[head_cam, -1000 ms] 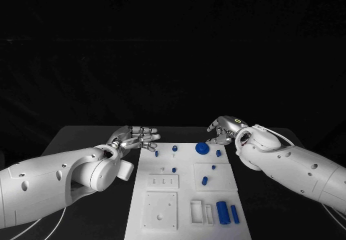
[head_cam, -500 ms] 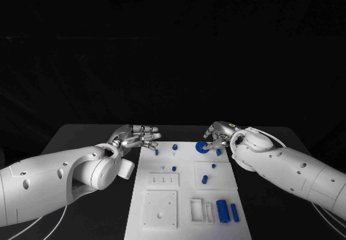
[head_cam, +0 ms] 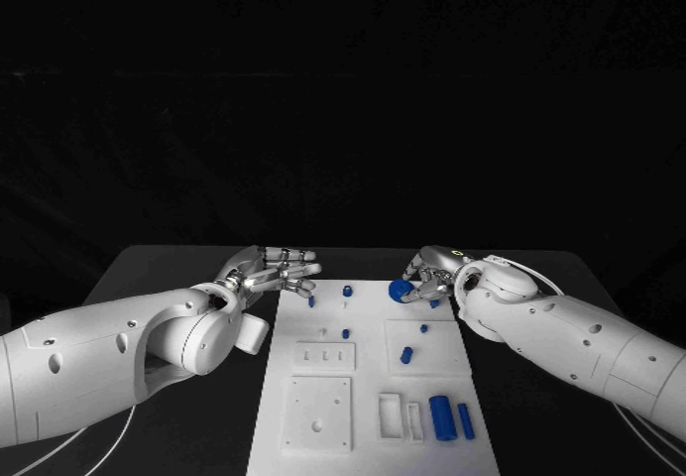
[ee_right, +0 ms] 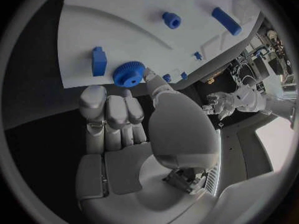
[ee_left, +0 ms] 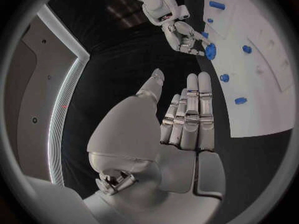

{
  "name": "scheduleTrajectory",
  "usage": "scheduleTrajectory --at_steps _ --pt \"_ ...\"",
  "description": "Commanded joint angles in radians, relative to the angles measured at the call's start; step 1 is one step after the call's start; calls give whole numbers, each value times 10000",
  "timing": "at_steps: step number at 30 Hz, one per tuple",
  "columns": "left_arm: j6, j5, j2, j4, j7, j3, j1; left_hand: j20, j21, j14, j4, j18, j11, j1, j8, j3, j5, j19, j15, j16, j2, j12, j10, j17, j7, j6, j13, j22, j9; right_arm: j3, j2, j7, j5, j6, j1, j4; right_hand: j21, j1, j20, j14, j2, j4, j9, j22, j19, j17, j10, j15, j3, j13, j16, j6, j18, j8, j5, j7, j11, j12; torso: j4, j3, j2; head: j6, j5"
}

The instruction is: Assemble the parts on the task board

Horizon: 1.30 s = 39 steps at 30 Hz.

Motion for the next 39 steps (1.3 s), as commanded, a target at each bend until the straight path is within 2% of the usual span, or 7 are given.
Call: scheduleTrajectory --at_steps 1,28,34,37,39 --pt "163 -55 29 6 93 8 19 16 24 -31 57 -9 -30 13 -1 -7 38 -74 14 -43 -46 34 -54 8 -6 -63 12 4 3 -5 39 107 16 103 -7 -53 82 -49 43 84 118 -21 0 1083 74 23 57 20 125 8 47 51 76 15 8 17 2 53 -2 -6 2 14 -1" --pt "218 -84 89 -1 53 7 19 14 32 -21 56 -8 -30 13 -1 -11 38 -72 11 -36 -41 35 -53 12 -4 -65 12 9 3 -66 351 86 -112 125 -8 -505 273 -86 55 94 199 -91 -2 1108 62 61 73 31 322 38 77 64 70 15 52 23 5 76 -9 2 11 -32 37" --pt "224 -85 96 -11 48 7 19 8 42 -18 45 -13 -36 24 -1 -26 38 -75 5 -35 -25 34 -56 17 -10 -54 12 17 3 -88 383 85 -169 154 -8 -565 438 -24 63 102 257 -379 -5 1134 59 74 79 36 911 35 94 135 60 10 -287 28 13 73 -10 9 14 -47 38" --pt "229 -85 101 -19 44 6 19 8 42 -18 45 -13 -36 24 -1 -26 38 -75 5 -35 -25 34 -56 17 -10 -54 12 17 3 -108 408 83 -212 161 -8 -609 507 -90 67 102 257 -634 -6 1138 42 65 80 38 1447 35 87 181 64 9 -379 29 13 76 -11 11 14 -50 35" --pt "232 -85 105 -22 43 6 19 8 42 -18 45 -13 -36 24 -1 -26 38 -75 5 -35 -25 34 -56 17 -10 -54 12 17 3 -118 419 81 -233 161 -8 -624 536 -71 66 97 335 -786 -6 1140 34 59 80 35 1706 38 80 203 65 10 -446 31 9 81 -10 10 15 -53 33"
